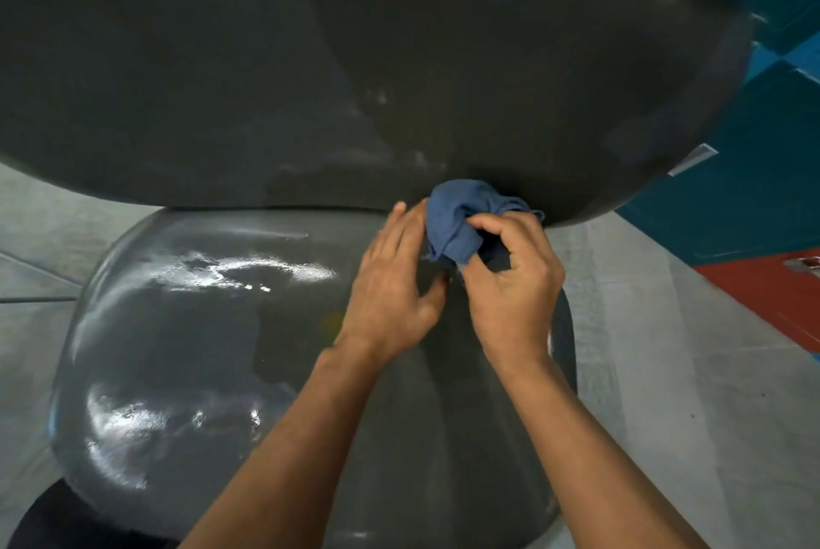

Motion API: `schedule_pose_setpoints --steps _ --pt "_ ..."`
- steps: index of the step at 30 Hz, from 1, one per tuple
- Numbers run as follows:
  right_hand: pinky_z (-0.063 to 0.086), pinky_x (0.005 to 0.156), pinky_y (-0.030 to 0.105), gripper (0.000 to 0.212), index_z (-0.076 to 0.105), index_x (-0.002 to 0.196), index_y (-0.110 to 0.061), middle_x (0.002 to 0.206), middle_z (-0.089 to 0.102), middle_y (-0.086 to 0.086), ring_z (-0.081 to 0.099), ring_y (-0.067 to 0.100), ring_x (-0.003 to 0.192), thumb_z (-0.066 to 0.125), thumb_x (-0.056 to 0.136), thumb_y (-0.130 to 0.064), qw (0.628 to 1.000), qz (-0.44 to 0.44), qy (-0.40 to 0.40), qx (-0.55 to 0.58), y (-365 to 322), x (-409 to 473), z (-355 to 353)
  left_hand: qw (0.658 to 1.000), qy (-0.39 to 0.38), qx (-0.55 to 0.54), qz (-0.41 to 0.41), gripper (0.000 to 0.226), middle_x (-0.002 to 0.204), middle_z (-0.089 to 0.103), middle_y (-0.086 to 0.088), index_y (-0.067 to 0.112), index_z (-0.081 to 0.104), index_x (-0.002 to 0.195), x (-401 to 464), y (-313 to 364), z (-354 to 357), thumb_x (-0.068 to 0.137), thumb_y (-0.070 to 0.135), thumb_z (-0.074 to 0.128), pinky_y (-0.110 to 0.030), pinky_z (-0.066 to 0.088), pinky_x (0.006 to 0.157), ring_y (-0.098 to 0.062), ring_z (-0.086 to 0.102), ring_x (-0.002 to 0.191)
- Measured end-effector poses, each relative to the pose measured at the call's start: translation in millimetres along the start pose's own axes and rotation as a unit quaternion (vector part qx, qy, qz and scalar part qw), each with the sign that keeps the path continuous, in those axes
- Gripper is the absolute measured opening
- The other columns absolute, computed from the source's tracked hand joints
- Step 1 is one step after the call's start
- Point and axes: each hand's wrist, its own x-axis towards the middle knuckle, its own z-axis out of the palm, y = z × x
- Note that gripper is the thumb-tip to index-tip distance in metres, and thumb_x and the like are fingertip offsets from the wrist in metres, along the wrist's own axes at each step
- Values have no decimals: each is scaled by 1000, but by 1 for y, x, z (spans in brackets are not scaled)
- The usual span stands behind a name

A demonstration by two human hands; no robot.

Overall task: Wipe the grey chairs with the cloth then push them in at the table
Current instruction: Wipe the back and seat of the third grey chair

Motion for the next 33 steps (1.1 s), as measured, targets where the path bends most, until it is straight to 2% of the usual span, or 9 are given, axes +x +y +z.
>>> schedule_pose_setpoints --steps 4,7,10,13,18,21,24,28,33 --pt "47 84 13 18 74 93 -2 97 69 5 63 8 92 82 77 -2 1000 4 -21 -8 -13 -20 -29 996 17 -74 -38 67 145 58 -8 11 51 147 -22 27 13 86 37 55 -52 48 106 -26 53 137" --pt "50 81 19 19 73 92 -5 95 68 1 64 12 90 84 76 -3 999 34 -30 -22 -22 -41 -51 995 44 -79 -33 54 117 70 -7 8 64 128 -47 46 16 82 31 49 -49 56 86 -29 68 107" --pt "46 80 11 22 73 92 -7 93 67 -1 63 6 89 85 74 -2 996 64 -56 -19 -35 -60 -77 989 39 -136 -31 40 98 70 -2 8 66 115 -74 61 16 80 22 52 -48 55 72 -25 68 88" --pt "49 77 12 27 73 97 -15 95 68 -6 65 5 88 85 75 -5 989 114 -93 -13 -45 -71 -97 984 40 -168 -36 22 87 65 3 9 65 100 -99 71 15 85 21 53 -45 51 66 -17 62 76" --pt "59 74 31 21 71 102 -25 94 71 -11 69 6 84 78 83 -17 960 216 -177 -12 -25 -70 -89 982 20 -140 -127 19 78 65 3 19 62 107 -115 65 20 92 28 54 -45 50 64 -17 60 68" --pt "58 76 37 16 72 101 -25 90 72 -10 67 6 81 73 86 -19 951 221 -208 -60 -3 -69 -72 978 0 -95 -188 24 82 67 1 23 53 111 -111 52 29 92 37 51 -49 52 69 -24 63 74" --pt "56 85 41 26 70 115 -27 105 72 -5 68 14 94 69 89 -23 943 230 -221 -98 20 -70 -58 977 -16 -40 -208 40 111 70 -5 28 45 134 -108 37 42 95 36 52 -47 54 81 -33 66 100" --pt "50 99 35 45 57 137 -32 126 62 -3 62 16 110 66 93 -26 935 247 -228 -115 35 -72 -55 983 -19 54 -173 58 143 48 -8 22 36 154 -107 24 62 101 37 53 -49 46 102 -32 47 129" --pt "52 96 37 47 53 141 -31 132 54 -1 61 17 111 62 97 -23 948 235 -182 -111 44 -75 -58 977 -51 187 -91 63 168 21 -4 32 22 162 -115 11 89 103 47 40 -55 23 121 -35 19 153"
